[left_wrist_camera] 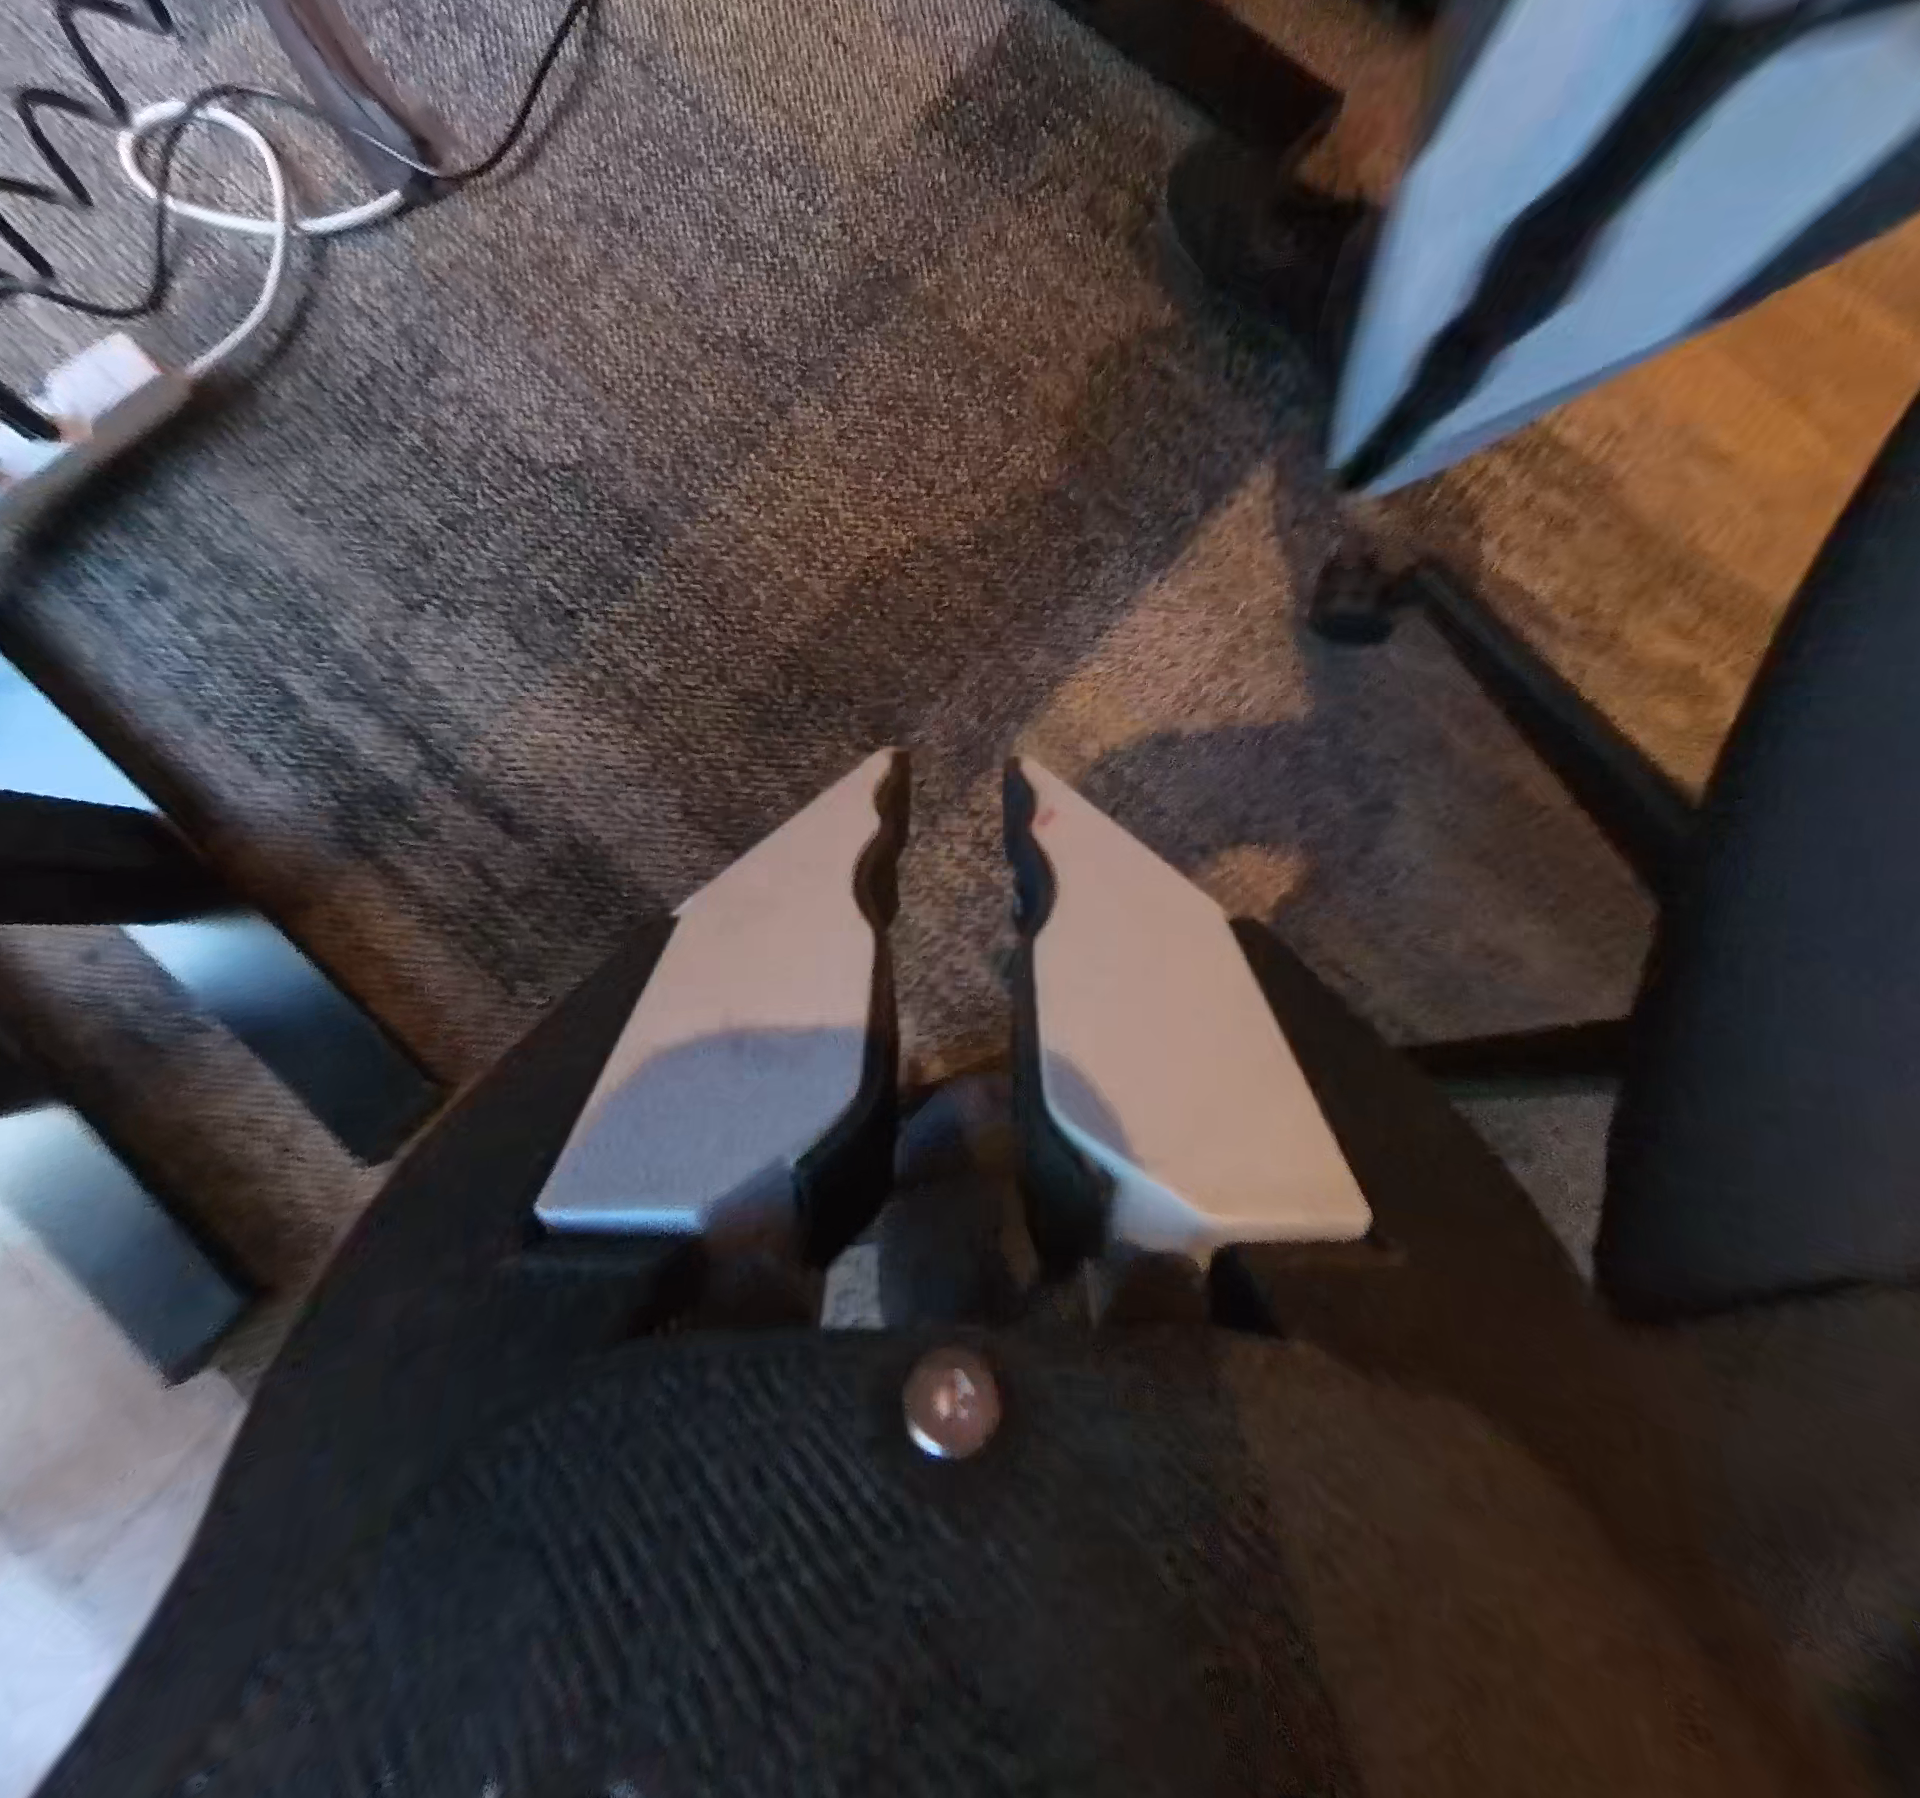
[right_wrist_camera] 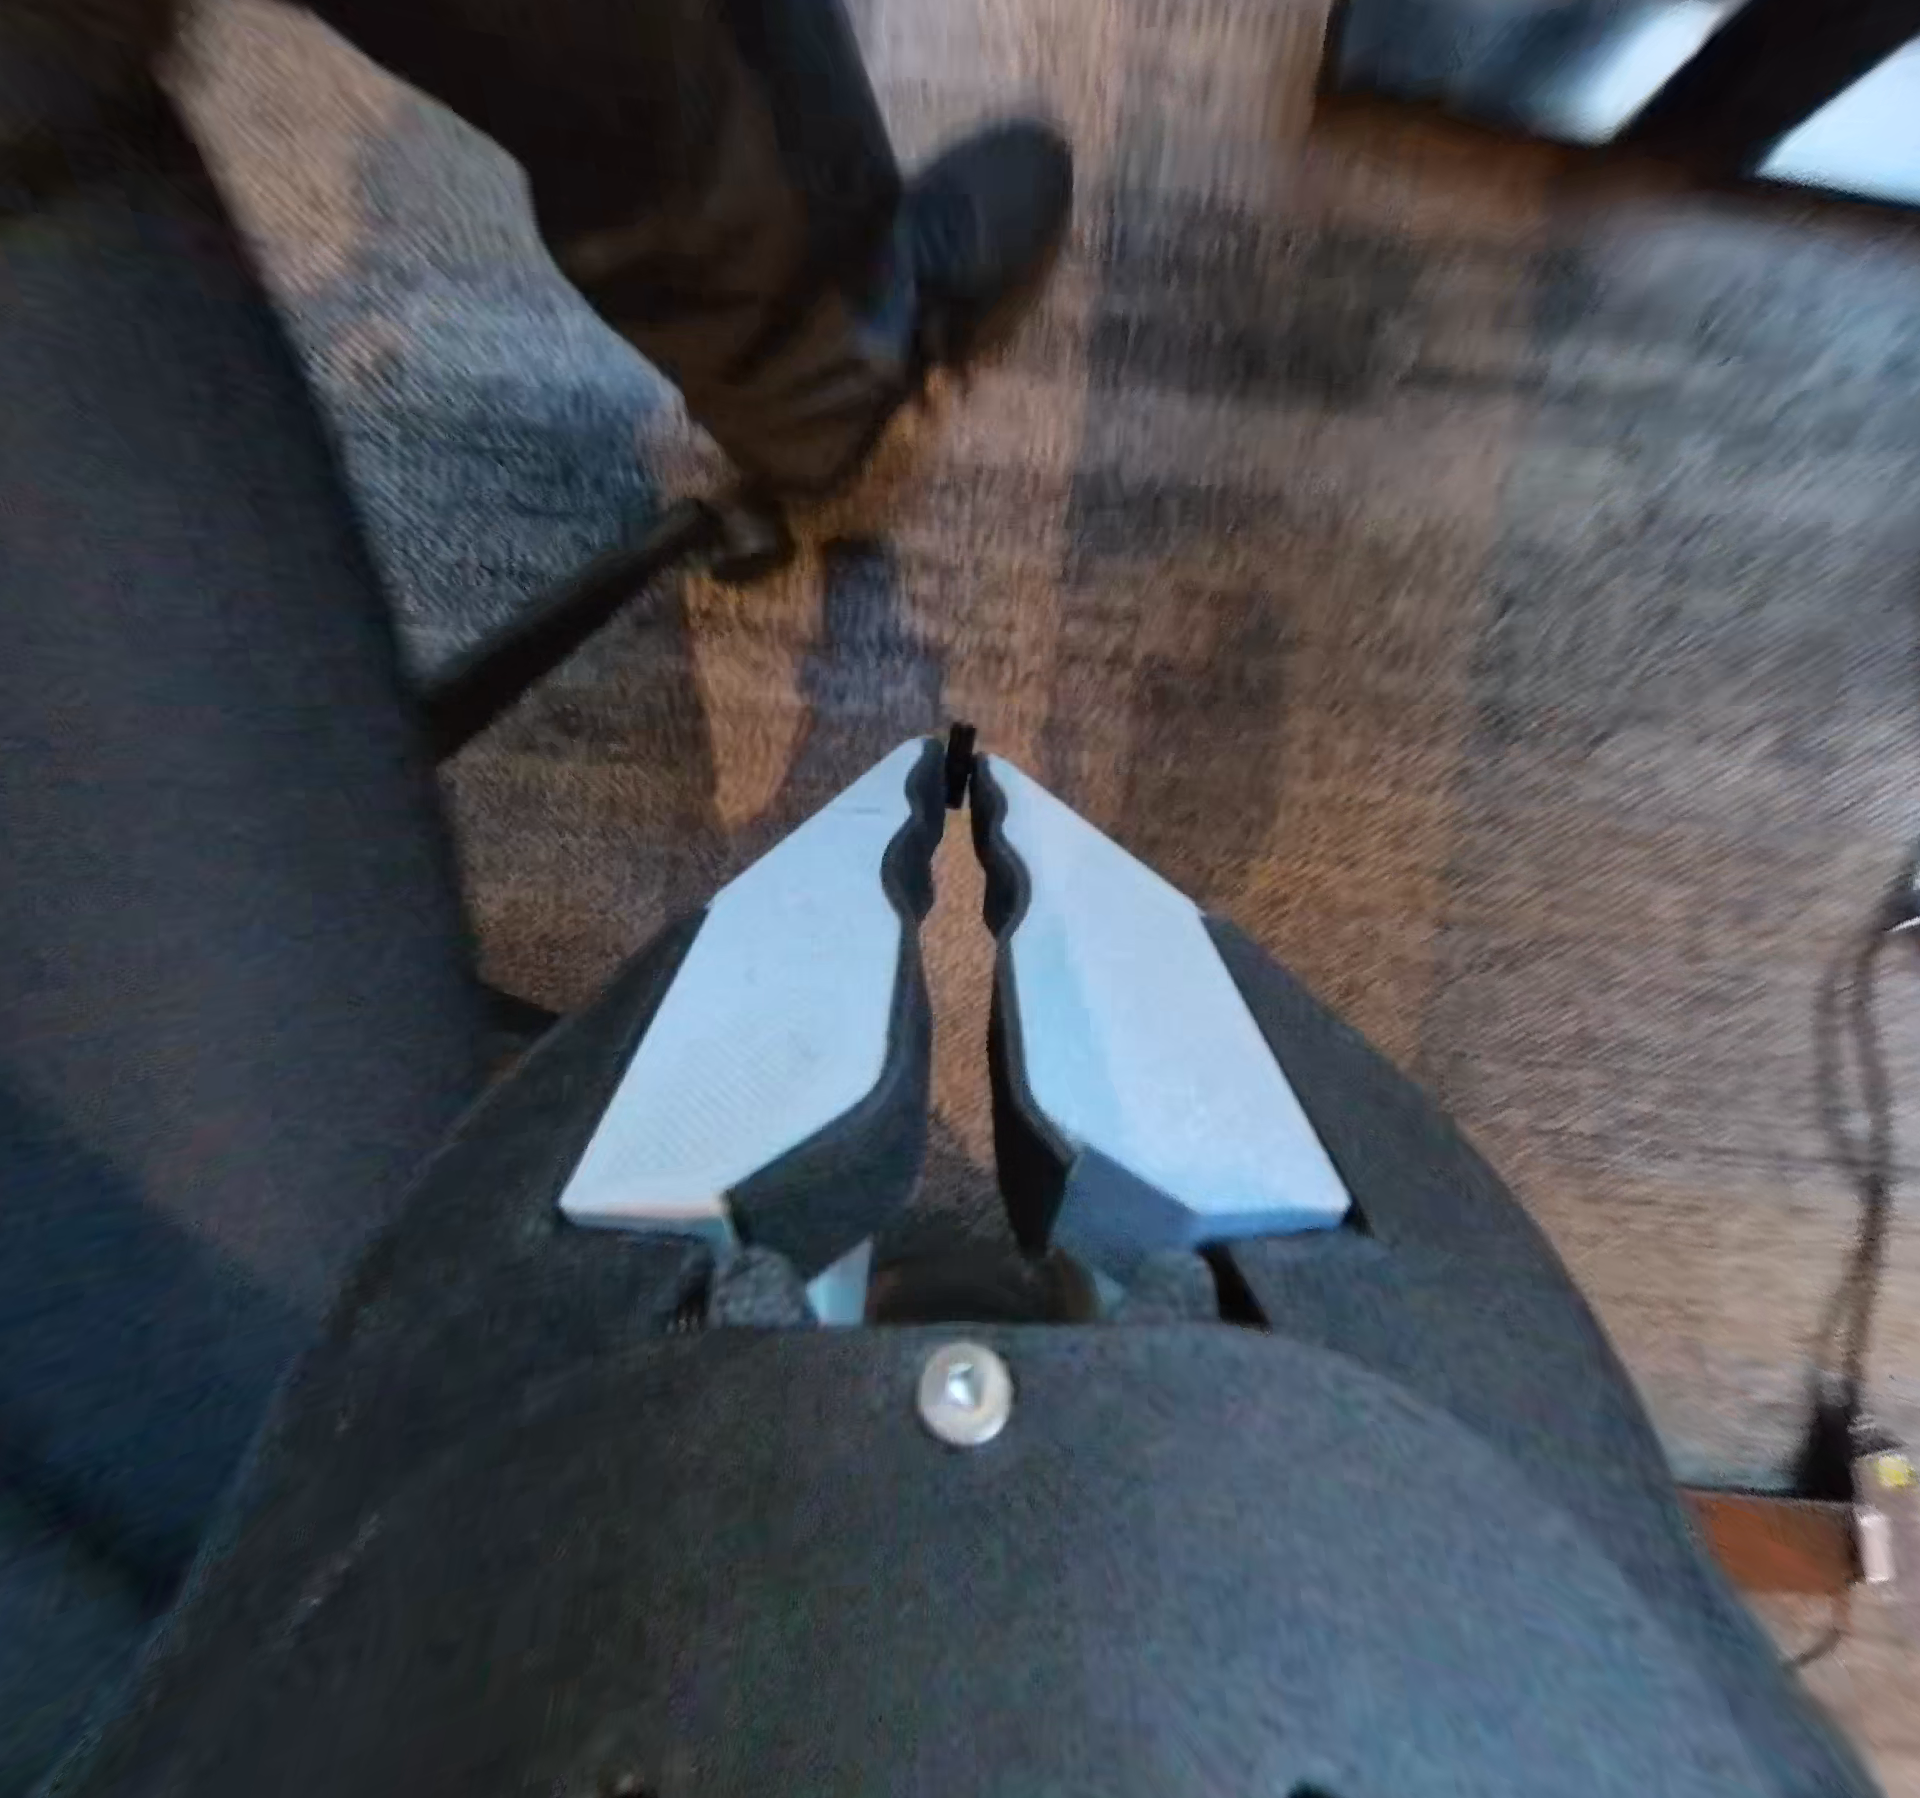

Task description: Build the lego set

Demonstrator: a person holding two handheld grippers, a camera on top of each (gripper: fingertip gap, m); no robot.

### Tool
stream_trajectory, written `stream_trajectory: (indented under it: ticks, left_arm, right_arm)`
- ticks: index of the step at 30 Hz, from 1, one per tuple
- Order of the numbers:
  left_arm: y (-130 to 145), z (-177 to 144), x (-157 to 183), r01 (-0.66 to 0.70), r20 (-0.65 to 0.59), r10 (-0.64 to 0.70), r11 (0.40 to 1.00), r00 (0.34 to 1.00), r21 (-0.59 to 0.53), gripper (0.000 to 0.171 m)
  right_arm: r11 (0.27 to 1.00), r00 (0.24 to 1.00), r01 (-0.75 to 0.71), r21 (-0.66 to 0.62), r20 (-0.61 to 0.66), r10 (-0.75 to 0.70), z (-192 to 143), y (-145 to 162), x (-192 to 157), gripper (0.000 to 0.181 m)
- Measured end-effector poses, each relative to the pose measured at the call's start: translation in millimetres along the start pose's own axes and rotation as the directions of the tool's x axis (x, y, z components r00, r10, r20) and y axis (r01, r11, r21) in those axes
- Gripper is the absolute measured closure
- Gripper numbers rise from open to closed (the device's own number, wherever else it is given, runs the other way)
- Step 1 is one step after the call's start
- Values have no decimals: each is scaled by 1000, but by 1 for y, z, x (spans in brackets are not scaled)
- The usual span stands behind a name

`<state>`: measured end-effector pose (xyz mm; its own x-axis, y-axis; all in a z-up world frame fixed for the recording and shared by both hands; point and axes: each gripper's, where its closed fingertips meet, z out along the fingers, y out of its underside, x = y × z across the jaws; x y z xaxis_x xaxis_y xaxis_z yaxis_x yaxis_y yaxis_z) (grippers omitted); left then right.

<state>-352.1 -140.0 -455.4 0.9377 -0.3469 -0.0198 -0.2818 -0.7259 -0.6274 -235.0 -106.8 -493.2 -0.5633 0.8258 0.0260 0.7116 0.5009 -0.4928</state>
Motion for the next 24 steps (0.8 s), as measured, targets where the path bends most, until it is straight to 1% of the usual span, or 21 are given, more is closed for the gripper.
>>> stream_trajectory:
  ticks: [2,3,5,7,9,10,12,14,16,18,20,24]
  left_arm:
    - [-2,-6,-1,-26,20,26,999,999,-33,157]
    - [-6,-12,4,-19,19,19,1000,1000,-24,157]
    - [-11,-23,19,-15,28,15,1000,1000,-14,156]
    - [-13,-32,45,10,4,-10,1000,1000,-9,155]
    - [-19,-44,71,0,-19,0,1000,1000,-24,153]
    - [-22,-51,78,-20,-3,20,998,1000,-53,152]
    - [-37,-68,92,-47,22,49,997,999,-62,150]
    - [-54,-88,105,-15,30,16,1000,999,-24,151]
    - [-69,-105,119,16,2,-16,999,1000,33,149]
    - [-76,-118,119,9,20,-10,999,1000,47,149]
    - [-76,-125,117,11,30,-12,998,999,56,149]
    - [-71,-128,107,-2,37,0,999,999,46,149]
  right_arm:
    - [993,997,65,98,-54,-60,-49,-41,-16,179]
    - [985,995,78,154,-79,-67,-75,-59,-23,179]
    - [958,991,68,279,-130,-33,-127,-91,-35,179]
    - [924,983,43,379,-180,28,-174,-106,-41,179]
    - [894,968,14,447,-230,100,-213,-107,-42,180]
    - [880,957,-6,475,-251,143,-229,-103,-41,180]
    - [848,933,-52,528,-278,230,-255,-91,-36,180]
    - [813,905,-102,573,-286,316,-276,-78,-29,179]
    - [777,876,-138,614,-291,385,-296,-69,-15,180]
    - [753,849,-166,637,-296,437,-312,-63,5,180]
    - [741,827,-184,645,-306,471,-322,-59,30,179]
    - [742,799,-173,648,-348,491,-335,-59,82,180]
